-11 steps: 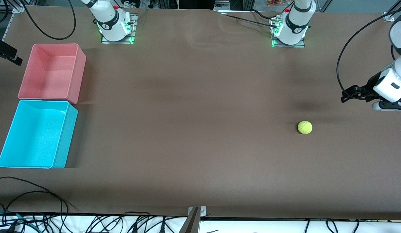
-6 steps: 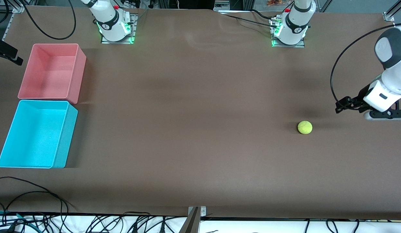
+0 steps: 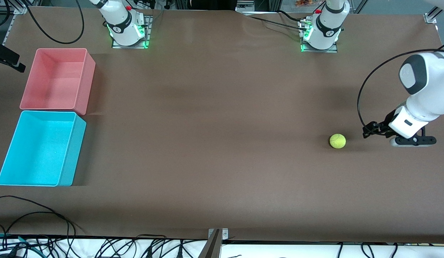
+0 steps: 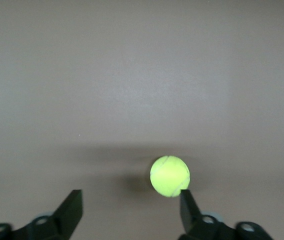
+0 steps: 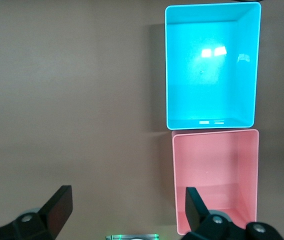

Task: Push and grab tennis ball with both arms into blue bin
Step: 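Lower the left gripper to the table beside the tennis ball, then push the tennis ball with the left gripper toward the bins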

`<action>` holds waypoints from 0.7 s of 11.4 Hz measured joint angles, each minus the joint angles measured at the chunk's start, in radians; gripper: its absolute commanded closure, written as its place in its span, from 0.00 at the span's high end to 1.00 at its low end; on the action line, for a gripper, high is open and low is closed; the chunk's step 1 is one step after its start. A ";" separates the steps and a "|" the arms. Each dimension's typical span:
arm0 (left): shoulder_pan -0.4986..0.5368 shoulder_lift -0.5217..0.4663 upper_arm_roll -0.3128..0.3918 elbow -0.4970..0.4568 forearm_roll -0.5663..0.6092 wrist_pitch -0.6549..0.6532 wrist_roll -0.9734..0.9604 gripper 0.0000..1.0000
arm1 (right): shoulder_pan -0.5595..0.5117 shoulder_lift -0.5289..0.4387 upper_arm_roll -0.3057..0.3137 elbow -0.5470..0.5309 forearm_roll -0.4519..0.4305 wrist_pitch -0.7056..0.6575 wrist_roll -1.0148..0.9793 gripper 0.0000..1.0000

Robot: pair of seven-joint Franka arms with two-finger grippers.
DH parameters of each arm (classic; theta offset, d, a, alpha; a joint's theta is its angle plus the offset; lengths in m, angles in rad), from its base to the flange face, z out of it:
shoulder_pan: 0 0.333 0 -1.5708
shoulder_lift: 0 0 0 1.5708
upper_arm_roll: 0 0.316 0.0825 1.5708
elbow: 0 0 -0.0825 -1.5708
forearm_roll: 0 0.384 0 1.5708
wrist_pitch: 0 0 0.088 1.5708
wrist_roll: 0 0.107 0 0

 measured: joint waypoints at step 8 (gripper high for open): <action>0.005 0.084 0.008 0.003 0.007 0.067 0.566 0.00 | 0.000 0.000 0.000 0.000 0.000 0.001 0.000 1.00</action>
